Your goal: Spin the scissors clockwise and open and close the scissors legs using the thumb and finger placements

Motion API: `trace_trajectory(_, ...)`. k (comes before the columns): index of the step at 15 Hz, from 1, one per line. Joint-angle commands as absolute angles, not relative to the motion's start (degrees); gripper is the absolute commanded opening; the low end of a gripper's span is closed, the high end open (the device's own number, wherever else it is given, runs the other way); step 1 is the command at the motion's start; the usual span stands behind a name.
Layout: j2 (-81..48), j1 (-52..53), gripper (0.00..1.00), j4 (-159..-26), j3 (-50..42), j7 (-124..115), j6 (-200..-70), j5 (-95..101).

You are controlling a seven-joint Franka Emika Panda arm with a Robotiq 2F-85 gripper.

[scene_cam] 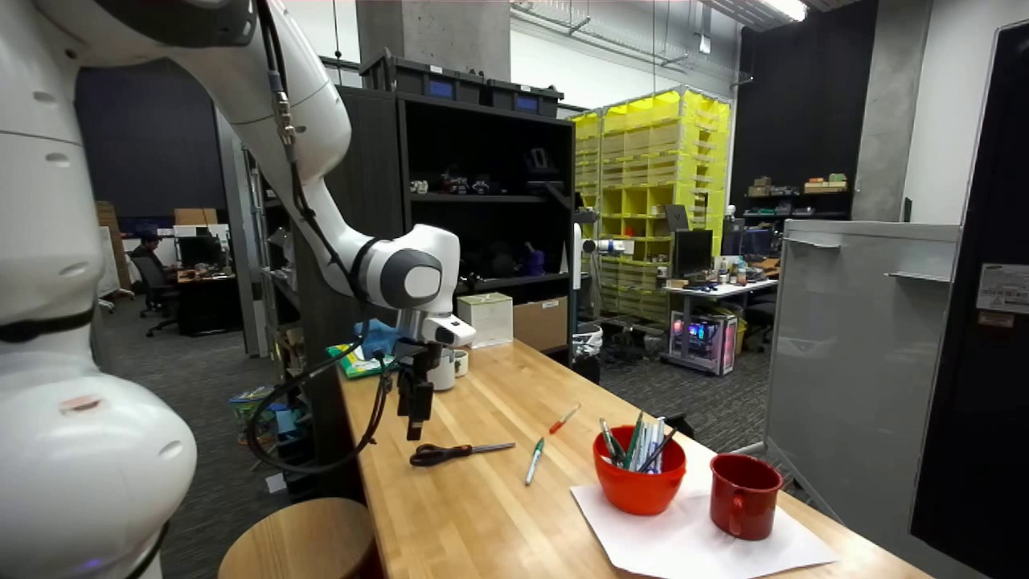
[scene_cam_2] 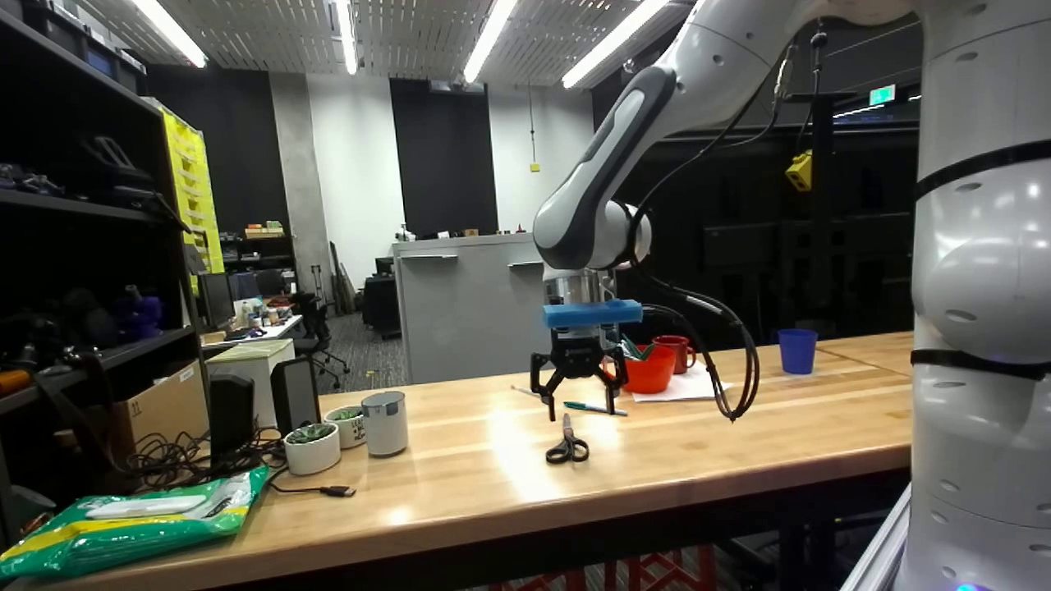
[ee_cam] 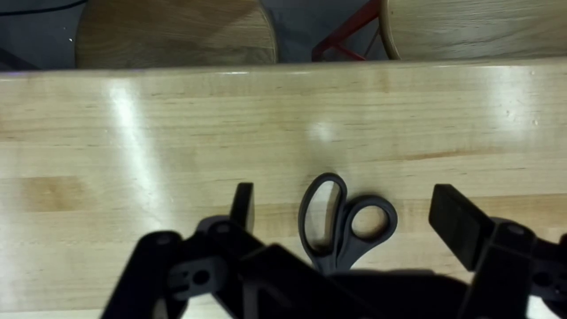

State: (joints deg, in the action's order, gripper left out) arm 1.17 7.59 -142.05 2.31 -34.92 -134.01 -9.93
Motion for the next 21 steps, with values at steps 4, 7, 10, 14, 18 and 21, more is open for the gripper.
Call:
trace_trajectory(4,2.4,6.6,1.00,-143.0,3.6,-36.6,-134.1,-10.2)
trace_trajectory(7,2.2,6.5,1.00,-143.2,3.7,-38.4,-135.2,-8.4)
trace_trajectory(10,1.7,6.6,1.00,-143.1,3.8,-40.4,-136.7,-5.4)
trace_trajectory(14,0.3,6.7,1.00,-142.3,4.1,-42.5,-138.7,-1.0)
trace_trajectory(18,-1.8,6.7,1.00,-141.6,4.0,-42.4,-140.1,-0.8)
trace_trajectory(21,-2.9,6.8,1.00,-141.6,3.8,-41.8,-141.0,-1.4)
